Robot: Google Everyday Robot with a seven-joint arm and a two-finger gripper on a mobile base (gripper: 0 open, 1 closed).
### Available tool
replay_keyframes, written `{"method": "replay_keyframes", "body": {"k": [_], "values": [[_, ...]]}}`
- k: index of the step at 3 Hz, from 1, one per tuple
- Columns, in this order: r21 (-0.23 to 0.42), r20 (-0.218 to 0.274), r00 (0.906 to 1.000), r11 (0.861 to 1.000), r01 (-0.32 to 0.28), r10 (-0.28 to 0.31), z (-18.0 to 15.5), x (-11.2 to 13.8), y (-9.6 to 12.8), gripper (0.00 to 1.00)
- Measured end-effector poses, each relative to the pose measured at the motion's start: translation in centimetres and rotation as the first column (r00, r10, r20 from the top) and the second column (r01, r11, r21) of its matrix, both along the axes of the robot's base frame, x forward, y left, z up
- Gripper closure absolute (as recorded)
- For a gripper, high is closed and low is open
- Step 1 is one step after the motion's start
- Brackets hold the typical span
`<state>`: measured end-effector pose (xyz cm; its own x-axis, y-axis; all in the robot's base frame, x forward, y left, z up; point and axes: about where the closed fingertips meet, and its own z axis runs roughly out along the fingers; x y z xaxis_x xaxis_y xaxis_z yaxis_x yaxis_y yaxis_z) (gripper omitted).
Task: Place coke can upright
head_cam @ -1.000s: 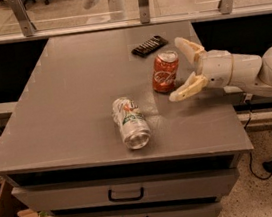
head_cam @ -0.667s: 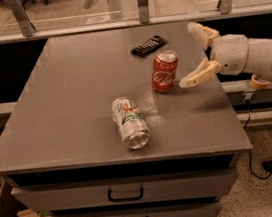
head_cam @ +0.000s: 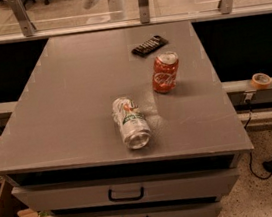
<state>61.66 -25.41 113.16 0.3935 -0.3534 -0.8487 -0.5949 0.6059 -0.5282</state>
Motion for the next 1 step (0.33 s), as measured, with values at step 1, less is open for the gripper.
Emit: {"method": "replay_keyframes", "body": {"k": [1], "values": [[-0.003, 0.029, 0.9994, 1.0, 0.02, -0.02, 1.81, -0.37, -0.77, 0.0]]}}
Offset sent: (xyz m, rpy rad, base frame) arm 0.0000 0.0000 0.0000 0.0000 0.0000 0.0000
